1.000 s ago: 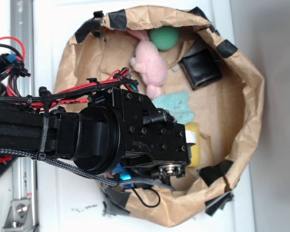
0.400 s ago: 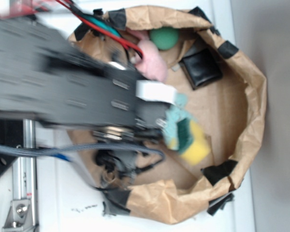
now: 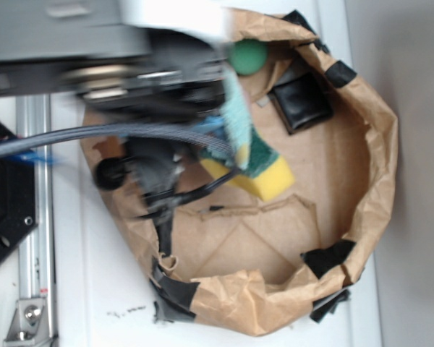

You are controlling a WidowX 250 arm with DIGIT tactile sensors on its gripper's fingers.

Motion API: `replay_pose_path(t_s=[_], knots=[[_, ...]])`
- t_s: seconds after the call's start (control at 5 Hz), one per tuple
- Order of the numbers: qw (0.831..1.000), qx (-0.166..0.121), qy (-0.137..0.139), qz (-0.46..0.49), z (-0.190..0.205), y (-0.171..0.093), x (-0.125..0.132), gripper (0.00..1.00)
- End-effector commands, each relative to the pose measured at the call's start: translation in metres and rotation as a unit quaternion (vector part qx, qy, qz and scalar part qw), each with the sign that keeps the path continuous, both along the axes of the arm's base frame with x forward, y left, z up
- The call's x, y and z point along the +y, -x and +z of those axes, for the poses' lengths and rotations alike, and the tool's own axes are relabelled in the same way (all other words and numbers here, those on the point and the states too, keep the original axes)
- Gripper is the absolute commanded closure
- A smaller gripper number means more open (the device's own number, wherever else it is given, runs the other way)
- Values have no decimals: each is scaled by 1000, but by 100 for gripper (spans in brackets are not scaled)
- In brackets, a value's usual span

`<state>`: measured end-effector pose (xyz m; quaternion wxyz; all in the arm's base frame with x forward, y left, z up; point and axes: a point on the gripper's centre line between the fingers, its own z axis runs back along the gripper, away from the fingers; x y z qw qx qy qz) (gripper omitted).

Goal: Grab the blue sponge.

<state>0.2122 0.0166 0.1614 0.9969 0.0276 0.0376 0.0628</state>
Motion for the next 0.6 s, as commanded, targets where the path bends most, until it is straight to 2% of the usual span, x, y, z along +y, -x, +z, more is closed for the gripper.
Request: replay_pose_path(t_s=[0.0, 0.2, 0.4], knots=[[995, 100, 9, -19, -17, -53, -13, 100], [998, 68, -13, -6, -18, -48, -11, 100], [999, 48, -4, 0, -11, -42, -6, 100]])
